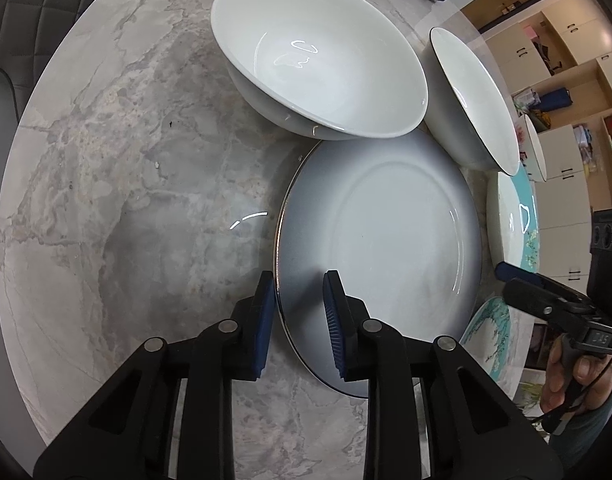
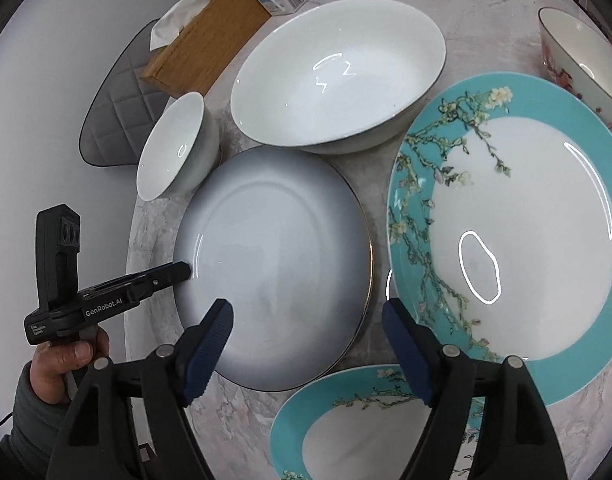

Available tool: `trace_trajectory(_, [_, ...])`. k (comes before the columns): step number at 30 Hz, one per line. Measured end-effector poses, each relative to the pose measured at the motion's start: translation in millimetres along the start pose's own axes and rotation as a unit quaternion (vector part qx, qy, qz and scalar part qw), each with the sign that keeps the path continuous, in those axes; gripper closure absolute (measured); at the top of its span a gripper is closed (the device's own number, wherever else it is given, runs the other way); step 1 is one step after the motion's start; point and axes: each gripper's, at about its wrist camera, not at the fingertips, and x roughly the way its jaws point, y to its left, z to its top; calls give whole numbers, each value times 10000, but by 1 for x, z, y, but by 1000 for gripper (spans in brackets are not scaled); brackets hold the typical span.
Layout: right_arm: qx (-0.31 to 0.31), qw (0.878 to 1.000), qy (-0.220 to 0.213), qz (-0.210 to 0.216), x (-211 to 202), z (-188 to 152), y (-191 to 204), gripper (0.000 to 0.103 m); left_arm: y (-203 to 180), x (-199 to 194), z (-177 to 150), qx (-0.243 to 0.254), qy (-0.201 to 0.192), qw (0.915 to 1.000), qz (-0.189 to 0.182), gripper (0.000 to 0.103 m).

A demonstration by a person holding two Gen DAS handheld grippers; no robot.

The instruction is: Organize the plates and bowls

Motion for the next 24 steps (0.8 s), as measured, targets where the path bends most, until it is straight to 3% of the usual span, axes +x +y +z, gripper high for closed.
trace_trajectory(5, [-176, 9992, -285, 198, 9, 9, 7, 23, -2, 0, 0, 118, 2, 9999, -39, 80])
trace_trajectory(7, [-328, 9982, -400, 308, 11, 14, 8, 30, -2, -1, -1, 184, -30, 9998, -73, 80])
trace_trajectory(12, [-495, 9973, 164, 524, 37, 5, 10, 84, -2, -2, -1, 274, -24, 9996, -80, 80])
trace_trajectory(13, [-414, 9984, 109, 370, 36, 1, 11, 84, -2, -2, -2, 263, -25, 9996, -88, 80])
trace_trajectory(14, [-342, 9991, 30, 237, 31, -2, 12, 75, -2, -3, -1, 262, -36, 9996, -87, 80])
trace_trajectory(15, [-308, 9994, -52, 162, 25, -4, 14, 53, -3, -2, -2, 259, -47, 9996, -84, 80])
trace_trajectory(16, [-237, 9995, -134, 142, 20, -7, 15, 42, -3, -2, -2, 255, -53, 9996, -77, 80])
trace_trajectory(17, [-95, 9997, -236, 70, 14, -10, 13, 24, -3, -2, -2, 252, -62, 9996, -66, 80])
trace_trajectory(18, [38, 9995, -291, -65, 9, -12, 11, 20, -3, -2, -3, 254, -75, 9996, -46, 80])
trace_trajectory(24, [79, 9997, -211, -8, 17, -8, 10, 23, -2, -2, -3, 282, -58, 9996, -60, 79])
